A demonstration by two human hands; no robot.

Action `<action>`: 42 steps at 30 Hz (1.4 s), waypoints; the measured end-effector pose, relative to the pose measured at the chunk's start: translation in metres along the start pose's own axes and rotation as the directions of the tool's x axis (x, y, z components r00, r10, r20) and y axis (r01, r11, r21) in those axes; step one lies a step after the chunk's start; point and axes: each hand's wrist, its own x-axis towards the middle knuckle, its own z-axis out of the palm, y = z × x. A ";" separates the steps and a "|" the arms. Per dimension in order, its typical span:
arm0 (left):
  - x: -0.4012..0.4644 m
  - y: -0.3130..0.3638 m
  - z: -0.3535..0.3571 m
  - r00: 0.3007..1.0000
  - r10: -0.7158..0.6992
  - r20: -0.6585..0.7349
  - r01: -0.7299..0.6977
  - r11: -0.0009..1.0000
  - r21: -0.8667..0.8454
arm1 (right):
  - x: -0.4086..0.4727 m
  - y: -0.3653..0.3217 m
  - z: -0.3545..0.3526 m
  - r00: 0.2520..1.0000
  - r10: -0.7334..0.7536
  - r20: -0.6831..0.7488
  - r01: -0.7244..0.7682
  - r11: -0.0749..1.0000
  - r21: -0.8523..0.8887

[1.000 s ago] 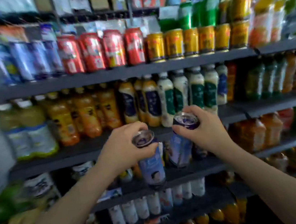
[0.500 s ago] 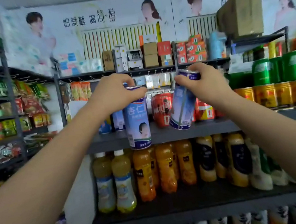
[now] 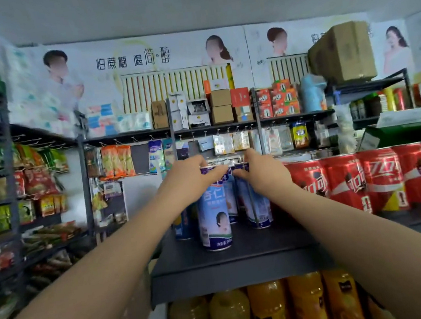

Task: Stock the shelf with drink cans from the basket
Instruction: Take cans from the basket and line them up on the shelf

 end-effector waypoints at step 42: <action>0.076 0.014 0.035 0.891 0.326 0.316 -0.453 0.582 0.675 | 0.076 0.005 -0.038 0.858 -0.185 0.480 0.334 0.910 -0.244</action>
